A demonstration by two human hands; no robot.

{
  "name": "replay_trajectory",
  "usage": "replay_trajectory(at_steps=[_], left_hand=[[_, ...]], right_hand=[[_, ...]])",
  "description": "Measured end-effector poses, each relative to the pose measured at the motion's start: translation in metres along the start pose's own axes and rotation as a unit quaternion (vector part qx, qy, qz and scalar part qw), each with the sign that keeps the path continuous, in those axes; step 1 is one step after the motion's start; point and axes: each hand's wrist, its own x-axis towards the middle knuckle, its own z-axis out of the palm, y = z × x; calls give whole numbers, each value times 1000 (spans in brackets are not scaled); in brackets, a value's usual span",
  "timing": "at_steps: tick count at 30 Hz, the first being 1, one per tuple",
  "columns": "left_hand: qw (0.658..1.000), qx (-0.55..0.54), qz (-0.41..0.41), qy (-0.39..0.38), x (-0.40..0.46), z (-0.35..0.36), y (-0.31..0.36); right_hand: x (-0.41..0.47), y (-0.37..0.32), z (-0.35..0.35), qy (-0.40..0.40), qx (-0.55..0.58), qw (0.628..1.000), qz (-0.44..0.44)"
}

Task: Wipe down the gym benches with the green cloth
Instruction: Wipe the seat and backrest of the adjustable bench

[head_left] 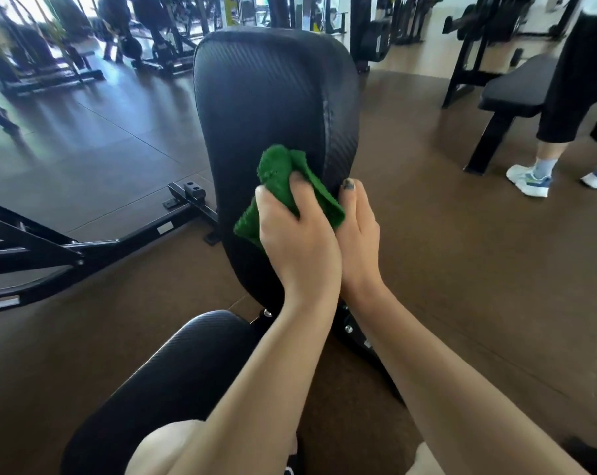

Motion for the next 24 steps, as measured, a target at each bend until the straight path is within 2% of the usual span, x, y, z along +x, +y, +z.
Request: replay_trajectory(at_steps=[4, 7, 11, 20, 24], left_hand=[[975, 93, 200, 39, 25, 5, -5], [949, 150, 267, 69, 35, 8, -27], [953, 162, 251, 48, 32, -3, -53], [973, 180, 140, -39, 12, -40, -135], [977, 197, 82, -31, 3, -45, -158]], right_hand=[[1, 0, 3, 14, 5, 1000, -6], [0, -1, 5, 24, -3, 1000, -12], [-2, -2, 8, 32, -18, 999, -11], [-1, 4, 10, 25, -7, 1000, -13], [0, 7, 11, 23, 3, 1000, -19]])
